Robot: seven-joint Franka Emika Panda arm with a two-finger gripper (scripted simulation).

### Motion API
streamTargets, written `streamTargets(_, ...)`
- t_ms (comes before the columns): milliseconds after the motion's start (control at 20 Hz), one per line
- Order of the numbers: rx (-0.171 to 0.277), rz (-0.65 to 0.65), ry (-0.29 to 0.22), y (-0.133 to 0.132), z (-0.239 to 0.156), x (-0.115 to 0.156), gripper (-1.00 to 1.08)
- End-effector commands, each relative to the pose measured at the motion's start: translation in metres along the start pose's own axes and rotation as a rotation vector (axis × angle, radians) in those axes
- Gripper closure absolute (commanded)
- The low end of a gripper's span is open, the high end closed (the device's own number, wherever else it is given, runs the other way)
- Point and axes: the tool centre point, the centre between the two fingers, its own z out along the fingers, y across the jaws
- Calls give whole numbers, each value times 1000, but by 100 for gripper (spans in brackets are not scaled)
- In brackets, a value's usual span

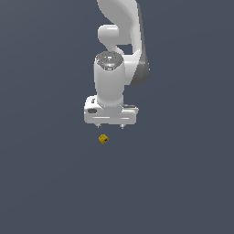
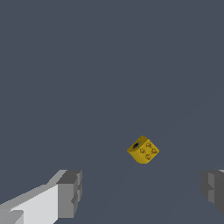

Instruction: Pick up the object and move it to a goal position.

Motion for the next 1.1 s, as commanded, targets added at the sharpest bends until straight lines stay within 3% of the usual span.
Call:
streamTargets(0,1,11,-1,1,1,0,-92)
streamTargets(500,12,165,-10,8,22,-3,-92)
streamTargets(1050,21,508,-32,26,68,-12,-92)
